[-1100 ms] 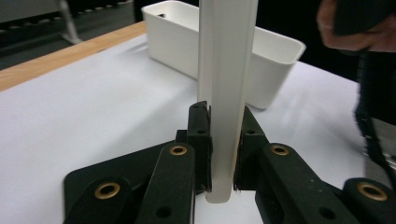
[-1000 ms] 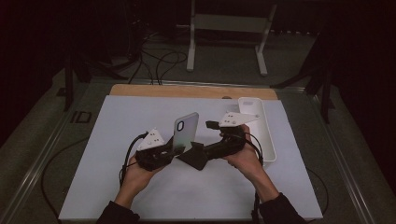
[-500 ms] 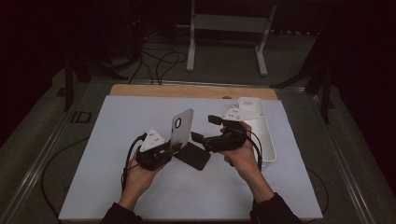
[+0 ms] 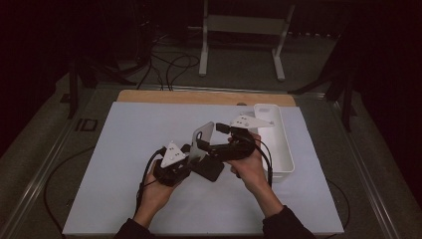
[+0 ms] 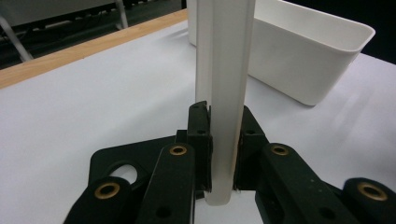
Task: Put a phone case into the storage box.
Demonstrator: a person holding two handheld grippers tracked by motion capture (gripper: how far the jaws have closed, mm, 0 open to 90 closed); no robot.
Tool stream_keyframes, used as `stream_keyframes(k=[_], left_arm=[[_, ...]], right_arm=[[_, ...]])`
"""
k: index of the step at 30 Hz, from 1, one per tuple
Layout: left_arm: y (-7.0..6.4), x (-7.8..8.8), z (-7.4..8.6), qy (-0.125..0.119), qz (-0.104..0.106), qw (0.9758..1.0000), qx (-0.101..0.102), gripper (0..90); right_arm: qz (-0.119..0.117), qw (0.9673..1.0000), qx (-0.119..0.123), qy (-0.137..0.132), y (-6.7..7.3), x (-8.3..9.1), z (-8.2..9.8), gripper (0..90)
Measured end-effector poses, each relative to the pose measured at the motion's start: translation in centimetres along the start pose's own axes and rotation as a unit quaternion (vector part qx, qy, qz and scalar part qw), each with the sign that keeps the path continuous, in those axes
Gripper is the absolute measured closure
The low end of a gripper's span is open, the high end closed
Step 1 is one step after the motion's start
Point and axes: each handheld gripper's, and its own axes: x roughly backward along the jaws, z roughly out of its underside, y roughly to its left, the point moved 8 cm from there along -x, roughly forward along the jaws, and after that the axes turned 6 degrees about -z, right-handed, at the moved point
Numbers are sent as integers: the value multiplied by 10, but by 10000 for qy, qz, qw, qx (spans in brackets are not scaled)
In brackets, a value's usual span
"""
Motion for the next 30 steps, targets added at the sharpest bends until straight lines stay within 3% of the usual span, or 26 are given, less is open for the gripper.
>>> stream_keyframes(k=[4, 6, 8, 22, 30], left_arm=[[-4, -1, -1, -6, 30, 10000, -16, 811], [-5, -1, -1, -22, 27, 10000, -43, 812], [-7, -1, -2, -46, 67, 10000, -8, 811], [-13, -7, 1, -7, 178, 9998, 57, 802], [-4, -1, 1, -117, 218, 9995, 170, 610]], right_arm=[[29, 9999, -99, 2, 1, -5, 1, 104], [30, 10000, -63, 14, 2, -5, 1, 108], [181, 9998, -20, 15, 1, -8, 1, 157], [331, 9994, 70, 79, 1, -8, 6, 169], [430, 9990, 85, 53, -4, -5, 2, 168]])
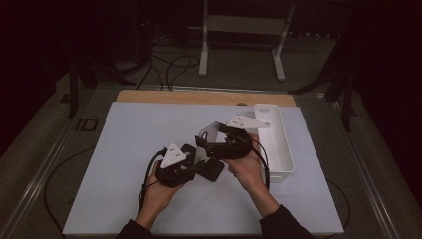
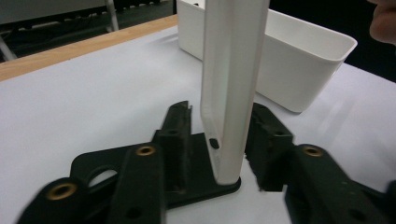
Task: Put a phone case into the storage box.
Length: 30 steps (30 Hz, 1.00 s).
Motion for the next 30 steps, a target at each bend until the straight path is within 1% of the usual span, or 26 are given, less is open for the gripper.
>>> stream_keyframes(k=[1, 3, 4, 5, 6, 7, 8, 9, 10, 11, 12, 13, 14, 15, 16, 17, 19, 20, 21, 22, 23, 24, 25, 26, 27, 30], left_arm=[[1, 1, 0, 0, 27, 10000, 14, 588], [3, 4, -1, -33, 7, 10000, 28, 535], [3, 4, -1, -33, 7, 10000, 28, 494], [4, 6, -1, -65, -9, 10000, 23, 442], [6, 8, -1, -85, -88, 9999, 20, 405], [12, 13, -1, -142, -220, 9997, 21, 369], [16, 15, -1, -169, -270, 9995, 43, 335], [16, 15, -1, -169, -270, 9995, 43, 301], [23, 20, -1, -221, -399, 9989, 95, 273], [23, 20, -1, -221, -399, 9989, 95, 254], [29, 24, -1, -250, -461, 9985, 158, 225], [29, 24, -1, -250, -461, 9985, 158, 207], [33, 26, -1, -267, -548, 9980, 144, 180], [36, 29, 0, -278, -622, 9976, 146, 180], [40, 32, 1, -303, -680, 9971, 186, 153], [47, 36, 3, -312, -801, 9960, 257, 135], [55, 40, 6, -302, -907, 9948, 344, 105], [55, 40, 6, -302, -907, 9948, 344, 100], [58, 42, 7, -307, -950, 9943, 372, 100], [62, 44, 8, -326, -1020, 9936, 356, 87], [65, 48, 10, -349, -1001, 9937, 360, 63], [68, 50, 12, -348, -1026, 9935, 362, 46], [68, 50, 12, -348, -1026, 9935, 362, 38], [71, 52, 15, -347, -1074, 9930, 347, 27], [76, 56, 19, -351, -1104, 9926, 372, 23], [84, 61, 28, -331, -1223, 9913, 362, 14]], right_arm=[[16, 10000, 3, -13, -1, 0, 1, 168], [25, 10000, -55, -26, -3, 2, 2, 169], [25, 10000, -55, -26, -3, 2, 2, 169], [65, 10000, -60, -27, -6, 3, 1, 169], [80, 9999, -61, -28, -7, 4, 1, 168], [102, 9999, -62, -39, -8, 5, 1, 168], [113, 9999, -70, -49, -9, 6, 1, 168], [118, 9999, -66, -61, -10, 7, 0, 168], [133, 9998, -82, -76, -11, 8, 1, 169], [133, 9998, -82, -76, -11, 8, 1, 169], [140, 9998, -98, -77, -14, 10, 1, 168], [140, 9998, -98, -77, -14, 10, 1, 168], [181, 9998, -85, -80, -16, 12, 0, 168], [181, 9998, -85, -80, -16, 12, 0, 168], [190, 9997, -101, -84, -17, 13, 0, 168], [225, 9997, -91, -82, -19, 15, 0, 168], [251, 9996, -113, -89, -21, 16, 1, 168], [244, 9996, -125, -94, -22, 17, 0, 169], [244, 9996, -125, -94, -22, 17, 0, 169], [265, 9995, -113, -97, -23, 18, 0, 168], [296, 9994, -120, -128, -25, 20, -2, 168], [296, 9994, -124, -123, -26, 20, -2, 168], [309, 9994, -103, -124, -27, 21, -3, 168], [336, 9993, -75, -121, -28, 21, -3, 168], [363, 9992, -83, -113, -29, 22, -3, 168], [381, 9991, -130, -148, -33, 25, -4, 168]])
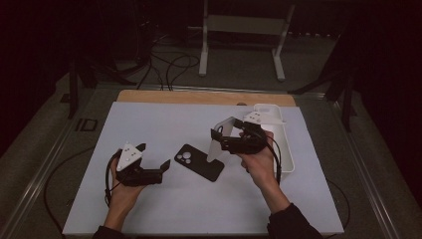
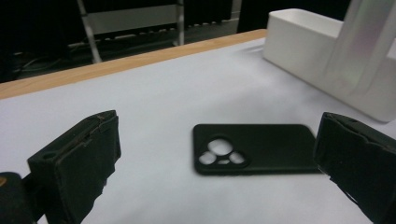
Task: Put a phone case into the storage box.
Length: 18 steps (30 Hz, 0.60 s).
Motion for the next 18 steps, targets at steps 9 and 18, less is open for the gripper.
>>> stream_keyframes(k=[9, 18], left_arm=[[26, 12, 19, -11, -186, 9998, 61, 6], [36, 20, 34, -28, -265, 9996, 32, 5]], right_arm=[[157, 9999, 38, -62, -11, 7, -9, 168], [298, 9995, 67, -103, -21, 13, -15, 168]])
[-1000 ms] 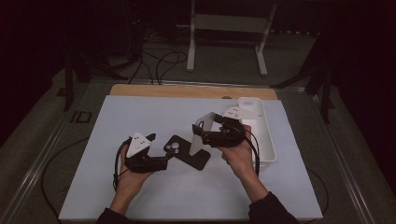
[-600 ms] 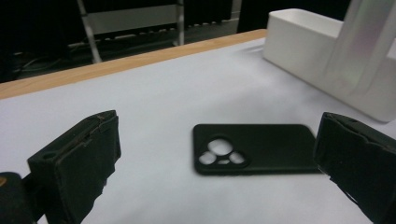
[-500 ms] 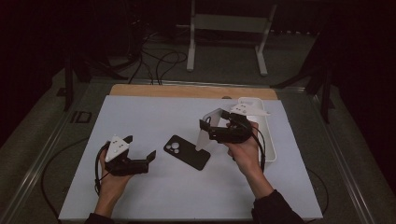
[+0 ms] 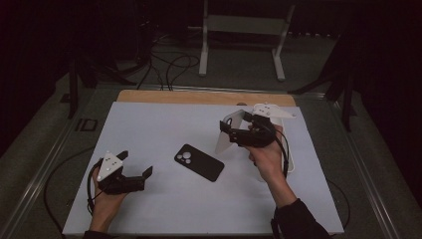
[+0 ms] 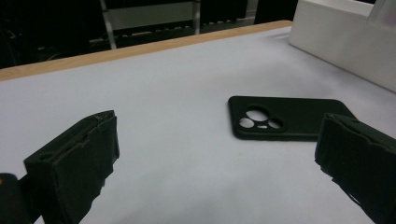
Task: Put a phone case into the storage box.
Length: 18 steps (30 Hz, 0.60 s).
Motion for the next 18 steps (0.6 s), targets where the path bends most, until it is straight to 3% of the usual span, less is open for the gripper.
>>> stream_keyframes(k=[18], left_arm=[[6, 4, 7, 5, -184, 9998, -85, 6]], right_arm=[[399, 9992, -39, -24, -26, 0, -17, 168]])
